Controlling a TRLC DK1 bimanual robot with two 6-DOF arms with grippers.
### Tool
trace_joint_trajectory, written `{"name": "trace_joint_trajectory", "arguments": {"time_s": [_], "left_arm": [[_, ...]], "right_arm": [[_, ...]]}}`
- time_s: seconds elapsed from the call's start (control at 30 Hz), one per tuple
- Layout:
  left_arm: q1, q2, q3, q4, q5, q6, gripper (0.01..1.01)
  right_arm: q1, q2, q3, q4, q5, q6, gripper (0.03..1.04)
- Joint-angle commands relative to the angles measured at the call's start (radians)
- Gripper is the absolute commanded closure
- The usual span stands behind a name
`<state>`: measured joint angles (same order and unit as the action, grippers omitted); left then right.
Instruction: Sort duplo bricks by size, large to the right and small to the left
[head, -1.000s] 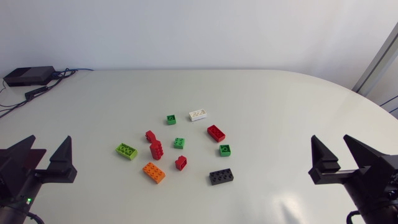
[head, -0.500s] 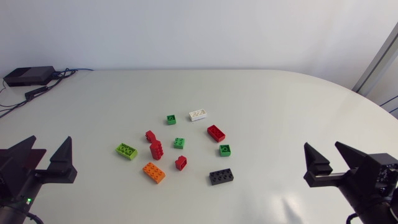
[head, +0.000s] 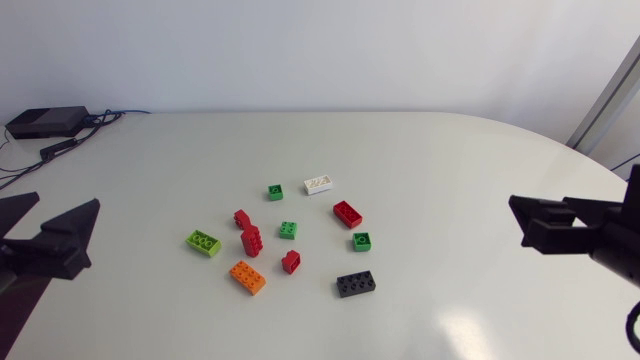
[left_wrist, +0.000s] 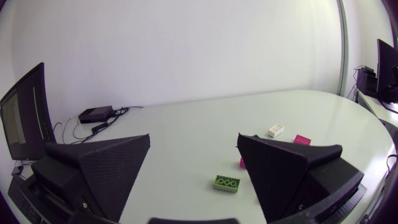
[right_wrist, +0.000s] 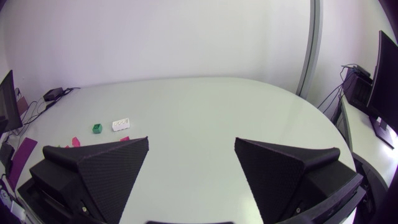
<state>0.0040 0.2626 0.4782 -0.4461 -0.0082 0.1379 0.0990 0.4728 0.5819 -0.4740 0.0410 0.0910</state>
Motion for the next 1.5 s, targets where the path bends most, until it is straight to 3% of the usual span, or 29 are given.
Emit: {"name": "trace_joint_trajectory", "arguments": {"time_s": [0.0, 0.17, 0.23, 0.43, 0.57, 0.77, 1.07, 1.47], "left_arm": [[-0.009, 0.13, 0.129, -0.06, -0.007, 0.002, 0.056], [0.022, 0.417, 0.418, -0.312, -0.013, 0.003, 0.057], [0.05, 0.475, 0.477, -0.353, -0.013, -0.001, 0.057], [0.077, 0.498, 0.451, -0.35, -0.013, -0.003, 0.056], [0.085, 0.495, 0.408, -0.341, -0.013, -0.001, 0.056], [0.085, 0.491, 0.356, -0.31, -0.013, -0.001, 0.056], [0.088, 0.481, 0.323, -0.259, -0.015, 0.006, 0.056], [0.133, 0.472, 0.361, -0.258, -0.015, 0.035, 0.056]], "right_arm": [[0.024, 0.102, 0.111, -0.084, 0.003, 0.047, 0.07], [0.073, 0.288, 0.332, -0.304, -0.016, 0.079, 0.07], [0.094, 0.342, 0.391, -0.359, -0.018, 0.081, 0.07], [0.242, 0.391, 0.378, -0.373, -0.018, -0.027, 0.07], [0.278, 0.461, 0.366, -0.397, -0.075, -0.053, 0.07], [0.335, 0.681, 0.377, -0.477, -0.081, -0.208, 0.07], [0.461, 0.759, 0.391, -0.388, -0.089, -0.499, 0.07], [0.485, 1.032, 0.503, -0.459, -0.179, -1.025, 0.07]]}}
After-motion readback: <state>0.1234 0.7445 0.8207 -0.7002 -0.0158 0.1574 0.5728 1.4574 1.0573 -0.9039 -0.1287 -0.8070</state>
